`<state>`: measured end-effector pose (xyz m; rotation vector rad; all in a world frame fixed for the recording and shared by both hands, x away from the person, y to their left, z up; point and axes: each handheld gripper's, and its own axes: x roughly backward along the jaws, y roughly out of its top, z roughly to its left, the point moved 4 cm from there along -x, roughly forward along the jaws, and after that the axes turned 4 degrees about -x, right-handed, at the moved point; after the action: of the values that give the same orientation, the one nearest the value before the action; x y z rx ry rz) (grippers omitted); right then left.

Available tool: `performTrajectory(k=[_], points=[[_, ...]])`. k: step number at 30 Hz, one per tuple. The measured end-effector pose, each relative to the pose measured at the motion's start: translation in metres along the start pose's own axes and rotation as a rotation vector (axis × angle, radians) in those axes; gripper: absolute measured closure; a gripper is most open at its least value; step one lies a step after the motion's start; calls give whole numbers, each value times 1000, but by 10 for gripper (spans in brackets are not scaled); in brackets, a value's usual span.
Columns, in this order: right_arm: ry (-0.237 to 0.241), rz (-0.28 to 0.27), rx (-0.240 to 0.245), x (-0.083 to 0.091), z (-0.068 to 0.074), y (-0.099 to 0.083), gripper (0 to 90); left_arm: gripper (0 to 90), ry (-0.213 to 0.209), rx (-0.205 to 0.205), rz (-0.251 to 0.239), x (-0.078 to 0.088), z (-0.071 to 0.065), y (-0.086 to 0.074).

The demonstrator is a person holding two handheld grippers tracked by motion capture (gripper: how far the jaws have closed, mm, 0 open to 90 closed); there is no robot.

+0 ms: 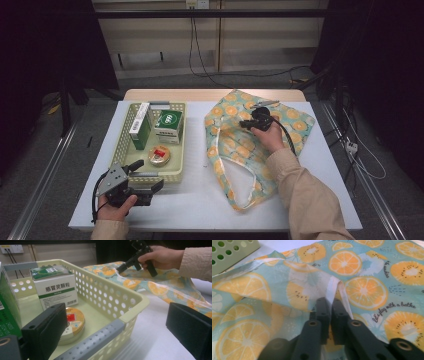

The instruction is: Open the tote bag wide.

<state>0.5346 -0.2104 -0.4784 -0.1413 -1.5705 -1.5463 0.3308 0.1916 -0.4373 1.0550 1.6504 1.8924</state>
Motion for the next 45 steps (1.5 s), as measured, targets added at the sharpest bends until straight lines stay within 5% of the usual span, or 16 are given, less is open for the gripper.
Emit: performTrajectory(k=[2, 5, 16, 26, 41, 45], points=[[8, -14, 5, 4, 2, 3, 744, 34, -2, 1, -2, 0, 0, 0], [14, -21, 30, 17, 10, 9, 568, 34, -3, 4, -4, -1, -1, 1], [43, 12, 119, 72, 32, 0, 422, 34, -5, -14, 1, -3, -3, 3], [41, 71, 162, 83, 40, -37, 562, 34, -6, -9, -1, -3, -3, 2], [13, 131, 189, 60, 42, -69, 497, 34, -13, -12, 6, -4, -5, 2], [9, 130, 187, 61, 39, -69, 636, 34, -11, -13, 6, -4, -4, 2]])
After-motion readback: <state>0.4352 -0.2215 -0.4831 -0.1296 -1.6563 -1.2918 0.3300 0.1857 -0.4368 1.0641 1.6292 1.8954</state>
